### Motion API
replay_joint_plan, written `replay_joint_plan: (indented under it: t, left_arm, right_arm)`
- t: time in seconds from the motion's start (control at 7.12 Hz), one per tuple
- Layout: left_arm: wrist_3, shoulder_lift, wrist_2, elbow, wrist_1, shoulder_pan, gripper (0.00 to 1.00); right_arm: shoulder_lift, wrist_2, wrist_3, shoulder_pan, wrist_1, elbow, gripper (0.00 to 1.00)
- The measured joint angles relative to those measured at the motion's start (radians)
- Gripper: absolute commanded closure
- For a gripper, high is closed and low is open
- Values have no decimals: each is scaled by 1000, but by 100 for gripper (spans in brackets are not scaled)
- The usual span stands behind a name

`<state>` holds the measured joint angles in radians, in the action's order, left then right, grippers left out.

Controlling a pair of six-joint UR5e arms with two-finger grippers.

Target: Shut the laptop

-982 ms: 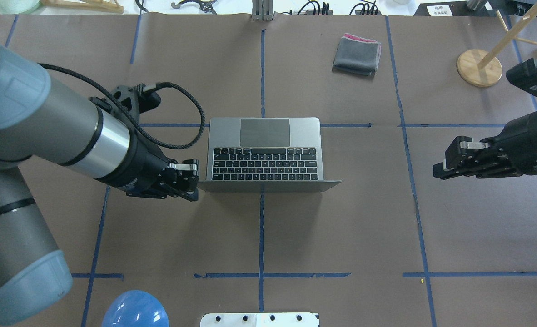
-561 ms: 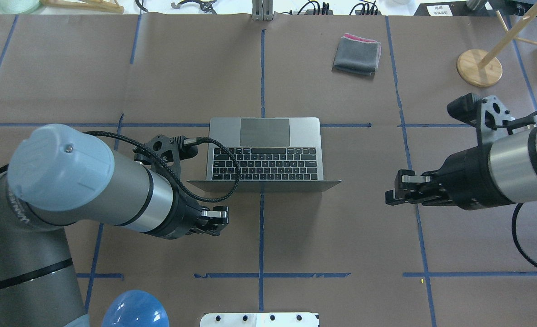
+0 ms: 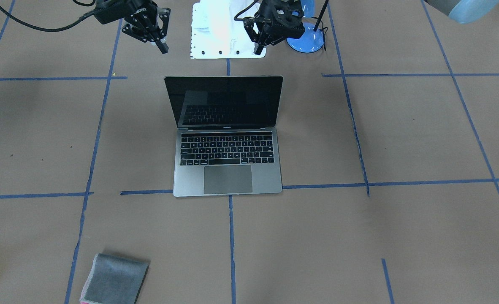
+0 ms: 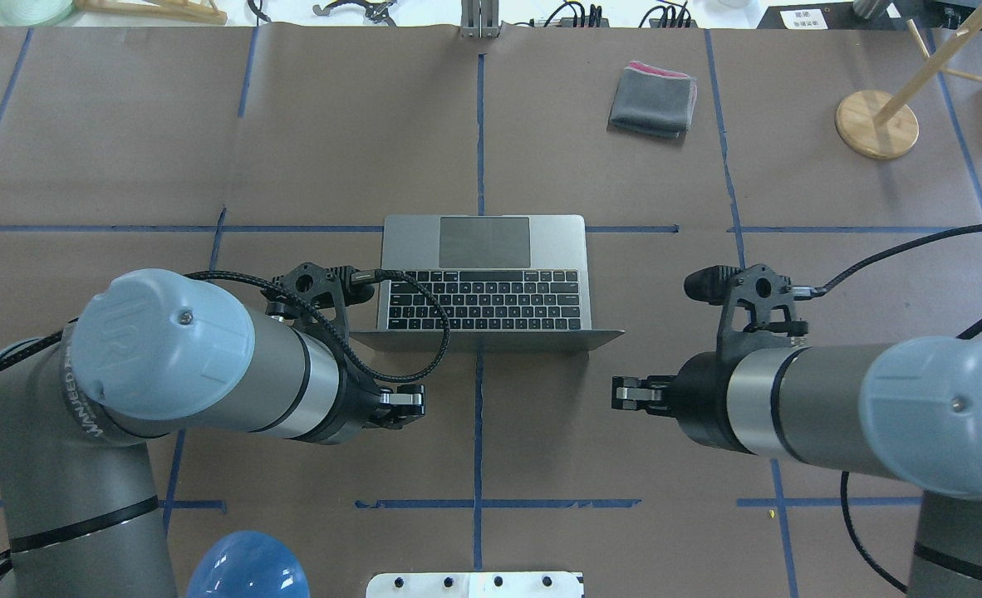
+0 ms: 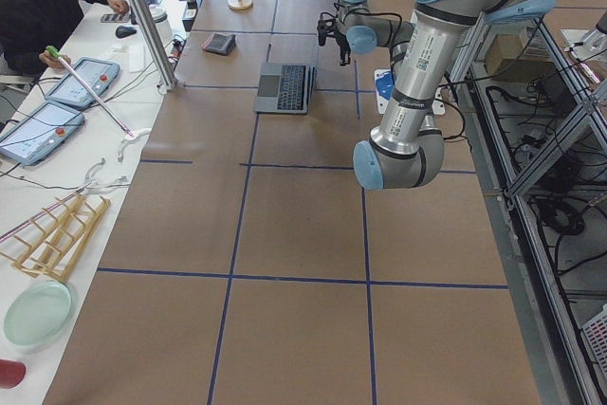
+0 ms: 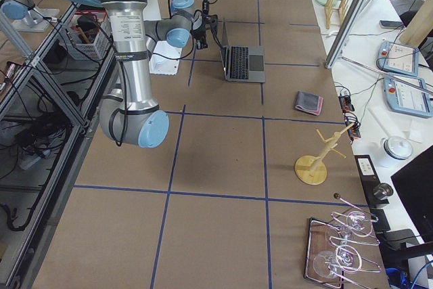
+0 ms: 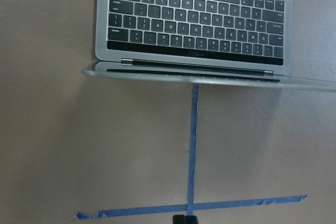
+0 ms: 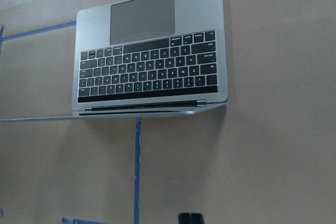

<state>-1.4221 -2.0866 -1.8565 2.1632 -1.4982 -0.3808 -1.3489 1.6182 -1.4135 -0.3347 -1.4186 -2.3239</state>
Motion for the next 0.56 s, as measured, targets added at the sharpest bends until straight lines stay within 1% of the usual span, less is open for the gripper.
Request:
replay_joint_plan:
  t: [0.28,0.56]
  left_arm:
    - [6,-4,6,-21,1,0,100]
    - [11,-24,21,-52,0,-1,100]
  right_arm:
    - [69,-118,2,49,-6,85,100]
    - [108,-175,9,68,-9,140,100]
